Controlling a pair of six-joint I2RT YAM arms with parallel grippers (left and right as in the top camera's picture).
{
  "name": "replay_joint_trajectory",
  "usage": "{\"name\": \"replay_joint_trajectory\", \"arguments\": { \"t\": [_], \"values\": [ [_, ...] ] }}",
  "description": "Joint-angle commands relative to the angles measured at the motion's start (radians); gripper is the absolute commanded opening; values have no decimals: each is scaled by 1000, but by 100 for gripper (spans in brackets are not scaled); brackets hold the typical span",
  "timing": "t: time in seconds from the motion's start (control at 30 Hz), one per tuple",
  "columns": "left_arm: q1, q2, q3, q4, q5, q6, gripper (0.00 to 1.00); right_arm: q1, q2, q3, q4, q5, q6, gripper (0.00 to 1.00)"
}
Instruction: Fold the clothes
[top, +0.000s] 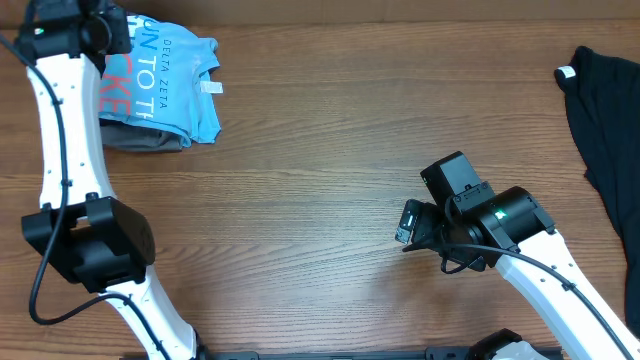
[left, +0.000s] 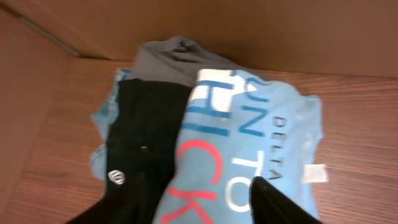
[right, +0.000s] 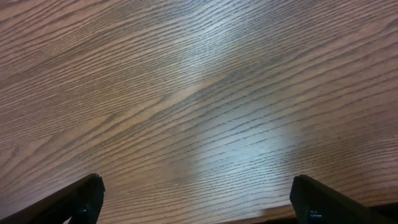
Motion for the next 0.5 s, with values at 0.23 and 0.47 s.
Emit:
{"name": "replay_joint_trajectory", "arguments": {
  "t": [0.23,0.47],
  "values": [
    [161,25,-85,7,328,31,87,-4,-18,18,2,-4,0,100],
    [190,157,-85,-26,412,60,89,-4,-18,18,-2,-5,1,100]
  ]
}}
